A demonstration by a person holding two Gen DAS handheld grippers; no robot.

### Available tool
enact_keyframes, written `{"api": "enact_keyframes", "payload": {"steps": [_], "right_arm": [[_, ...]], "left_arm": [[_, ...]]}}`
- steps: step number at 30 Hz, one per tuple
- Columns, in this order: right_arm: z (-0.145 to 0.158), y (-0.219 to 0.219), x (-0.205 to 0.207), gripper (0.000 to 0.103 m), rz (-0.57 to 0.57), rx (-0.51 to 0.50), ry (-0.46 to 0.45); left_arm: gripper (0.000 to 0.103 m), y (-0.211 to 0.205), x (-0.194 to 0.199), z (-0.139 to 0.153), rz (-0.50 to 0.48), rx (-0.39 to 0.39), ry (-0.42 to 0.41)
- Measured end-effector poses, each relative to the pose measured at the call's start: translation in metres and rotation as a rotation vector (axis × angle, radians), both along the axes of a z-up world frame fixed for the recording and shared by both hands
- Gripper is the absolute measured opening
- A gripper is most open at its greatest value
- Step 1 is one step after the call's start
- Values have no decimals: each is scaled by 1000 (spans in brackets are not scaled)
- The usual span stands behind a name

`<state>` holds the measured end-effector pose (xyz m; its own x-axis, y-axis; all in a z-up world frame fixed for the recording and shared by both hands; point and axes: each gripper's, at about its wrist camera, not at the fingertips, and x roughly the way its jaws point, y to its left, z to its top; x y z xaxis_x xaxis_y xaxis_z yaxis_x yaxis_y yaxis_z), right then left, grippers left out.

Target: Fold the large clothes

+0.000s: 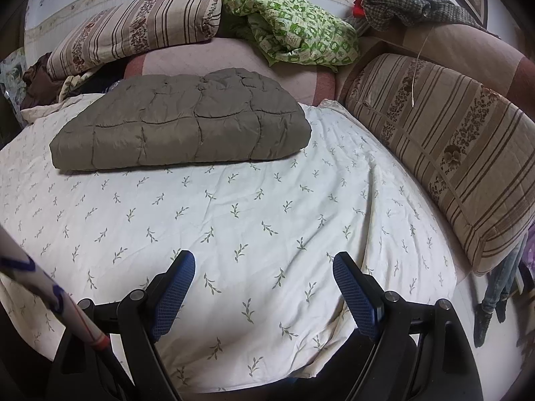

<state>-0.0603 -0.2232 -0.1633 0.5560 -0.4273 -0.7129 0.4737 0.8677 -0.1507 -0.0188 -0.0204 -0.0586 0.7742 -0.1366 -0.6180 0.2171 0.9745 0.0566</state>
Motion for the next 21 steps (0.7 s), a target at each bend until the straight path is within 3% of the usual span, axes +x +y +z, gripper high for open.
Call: {"api": "enact_keyframes", "payload": {"steps": [21], "right_arm": [[-4,-11,-1,88,-39,20,-1]], "left_arm": [[103,-4,1,-5,-23,-12,-8]]}}
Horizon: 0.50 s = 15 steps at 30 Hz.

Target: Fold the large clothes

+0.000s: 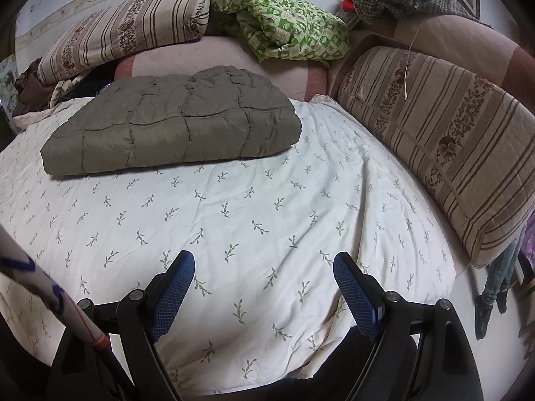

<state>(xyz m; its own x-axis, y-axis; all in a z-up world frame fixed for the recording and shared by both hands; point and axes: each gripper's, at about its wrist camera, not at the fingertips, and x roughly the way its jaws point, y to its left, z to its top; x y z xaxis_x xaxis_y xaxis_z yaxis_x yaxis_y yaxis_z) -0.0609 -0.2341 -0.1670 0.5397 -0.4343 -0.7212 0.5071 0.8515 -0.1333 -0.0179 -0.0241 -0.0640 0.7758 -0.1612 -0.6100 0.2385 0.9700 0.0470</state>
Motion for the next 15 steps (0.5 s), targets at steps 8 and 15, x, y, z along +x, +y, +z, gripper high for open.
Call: {"api": "enact_keyframes", "payload": {"steps": [8,15], "right_arm": [[7,-1,3,88,5,-22,-4],[6,-9,-4,88,-19,13,-13]], "left_arm": [[103,-2,-2,0,-9,-4,0],[103,-4,-6,5,5,10,1]]}}
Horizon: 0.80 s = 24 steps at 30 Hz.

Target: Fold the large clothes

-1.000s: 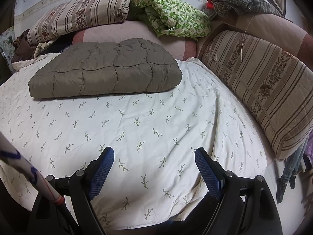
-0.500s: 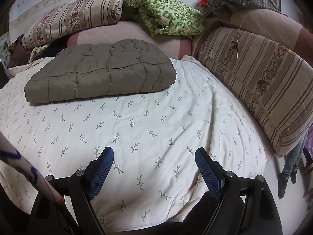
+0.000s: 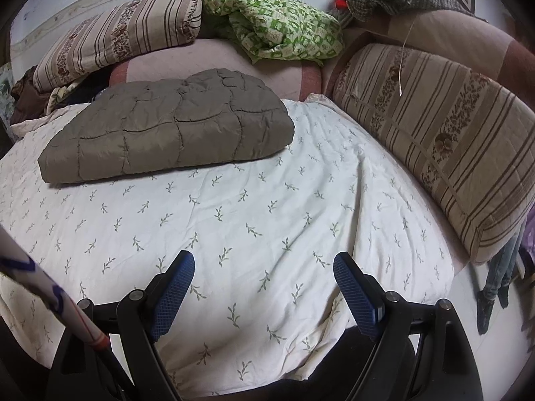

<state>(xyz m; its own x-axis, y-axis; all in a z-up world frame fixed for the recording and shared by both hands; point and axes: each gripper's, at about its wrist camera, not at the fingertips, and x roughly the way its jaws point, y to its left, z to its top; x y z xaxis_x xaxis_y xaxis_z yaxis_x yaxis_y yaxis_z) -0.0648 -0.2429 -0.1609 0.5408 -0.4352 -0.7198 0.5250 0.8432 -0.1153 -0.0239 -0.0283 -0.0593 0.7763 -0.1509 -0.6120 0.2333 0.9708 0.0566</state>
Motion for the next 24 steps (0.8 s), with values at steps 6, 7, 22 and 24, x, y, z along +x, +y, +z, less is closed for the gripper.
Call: {"api": "enact_keyframes", "payload": {"steps": [6,7,22,24], "right_arm": [[3,4,-2,88,25,4,-29],[4,5,-2,88,27,1,-33],[10,14,5,89,63,-26,-23],[14,13,10,89,65,-39,-20]], "left_arm": [[103,-2,3,-2,4,14,18],[103,-2,3,-3,3,11,24],[103,2,8,-17,-13,-23,99],[103,4,8,-17,-13,-36,105]]}}
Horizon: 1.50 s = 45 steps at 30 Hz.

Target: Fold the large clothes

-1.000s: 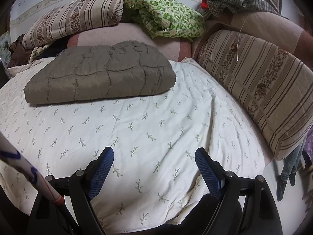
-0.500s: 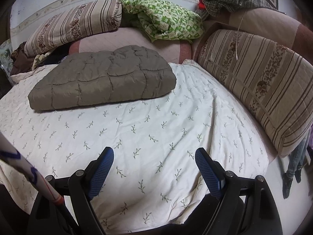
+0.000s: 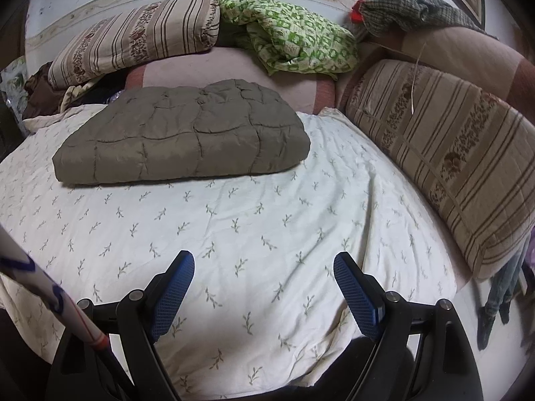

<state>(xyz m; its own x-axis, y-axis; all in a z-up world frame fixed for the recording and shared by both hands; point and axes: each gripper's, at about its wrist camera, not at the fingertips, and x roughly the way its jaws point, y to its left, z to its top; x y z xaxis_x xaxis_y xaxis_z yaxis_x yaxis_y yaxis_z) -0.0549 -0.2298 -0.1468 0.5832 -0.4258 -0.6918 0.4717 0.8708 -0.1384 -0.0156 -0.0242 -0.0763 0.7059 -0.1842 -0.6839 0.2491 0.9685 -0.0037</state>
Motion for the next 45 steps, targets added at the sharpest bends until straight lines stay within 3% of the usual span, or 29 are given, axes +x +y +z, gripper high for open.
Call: {"api": "enact_keyframes", "payload": {"steps": [45], "right_arm": [[-4,8,5,90,9,-10,2]], "left_arm": [[103,-1,9,-18,1,7,92]]}}
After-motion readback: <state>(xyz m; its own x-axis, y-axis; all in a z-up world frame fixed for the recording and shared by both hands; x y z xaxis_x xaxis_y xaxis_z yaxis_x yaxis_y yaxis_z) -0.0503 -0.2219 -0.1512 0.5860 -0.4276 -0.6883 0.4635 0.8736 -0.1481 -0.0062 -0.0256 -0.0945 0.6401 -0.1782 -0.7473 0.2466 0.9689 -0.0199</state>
